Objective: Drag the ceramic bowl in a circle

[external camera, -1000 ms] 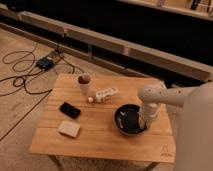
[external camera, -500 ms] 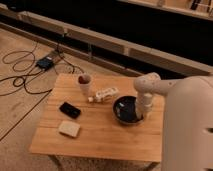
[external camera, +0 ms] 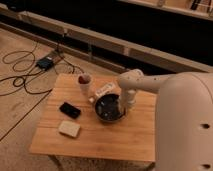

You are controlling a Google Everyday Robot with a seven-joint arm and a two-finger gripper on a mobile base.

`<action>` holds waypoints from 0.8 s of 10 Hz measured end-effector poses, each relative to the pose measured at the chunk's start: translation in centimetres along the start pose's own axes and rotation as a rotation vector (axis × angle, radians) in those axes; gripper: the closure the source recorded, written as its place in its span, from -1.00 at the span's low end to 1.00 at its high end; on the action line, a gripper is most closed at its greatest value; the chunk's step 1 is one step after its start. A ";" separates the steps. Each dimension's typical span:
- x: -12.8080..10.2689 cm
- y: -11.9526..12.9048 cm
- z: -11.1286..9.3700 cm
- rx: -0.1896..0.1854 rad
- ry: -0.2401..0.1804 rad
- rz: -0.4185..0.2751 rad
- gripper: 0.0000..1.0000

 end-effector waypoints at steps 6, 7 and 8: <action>9.6 0.3 -0.9 -0.020 0.120 -0.078 1.00; 10.8 -1.2 -1.1 -0.010 0.141 -0.046 1.00; 11.4 -2.3 -1.2 -0.003 0.154 -0.023 1.00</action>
